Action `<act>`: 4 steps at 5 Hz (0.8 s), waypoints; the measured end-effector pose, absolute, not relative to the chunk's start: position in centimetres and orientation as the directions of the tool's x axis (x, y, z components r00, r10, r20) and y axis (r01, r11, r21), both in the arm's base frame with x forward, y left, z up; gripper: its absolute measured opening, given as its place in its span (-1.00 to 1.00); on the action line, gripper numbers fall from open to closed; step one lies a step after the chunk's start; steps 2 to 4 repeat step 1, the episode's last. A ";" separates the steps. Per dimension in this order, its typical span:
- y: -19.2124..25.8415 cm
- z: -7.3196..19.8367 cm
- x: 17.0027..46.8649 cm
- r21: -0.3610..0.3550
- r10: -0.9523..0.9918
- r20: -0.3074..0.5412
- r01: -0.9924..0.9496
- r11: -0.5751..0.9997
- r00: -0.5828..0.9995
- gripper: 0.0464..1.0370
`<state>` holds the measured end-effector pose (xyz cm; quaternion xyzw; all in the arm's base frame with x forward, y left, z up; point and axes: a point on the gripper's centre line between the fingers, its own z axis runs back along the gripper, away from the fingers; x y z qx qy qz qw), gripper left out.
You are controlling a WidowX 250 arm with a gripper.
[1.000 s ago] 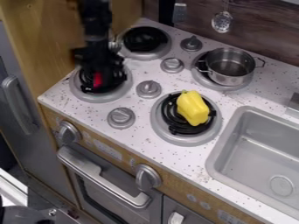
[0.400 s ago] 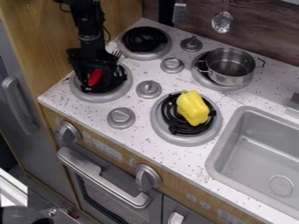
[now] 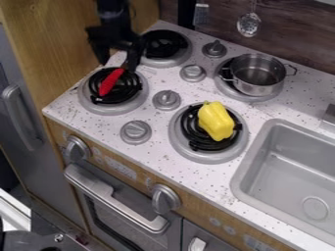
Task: Move the red fork to the bottom left burner
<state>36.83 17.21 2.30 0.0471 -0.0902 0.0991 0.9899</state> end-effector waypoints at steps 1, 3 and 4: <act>16.2 2.5 36.0 0.057 0.157 0.170 -0.168 0.984 0.973 0.93; 16.2 2.5 36.0 0.057 0.157 0.170 -0.168 0.984 0.973 0.93; 16.2 2.5 36.0 0.057 0.157 0.170 -0.168 0.984 0.973 0.93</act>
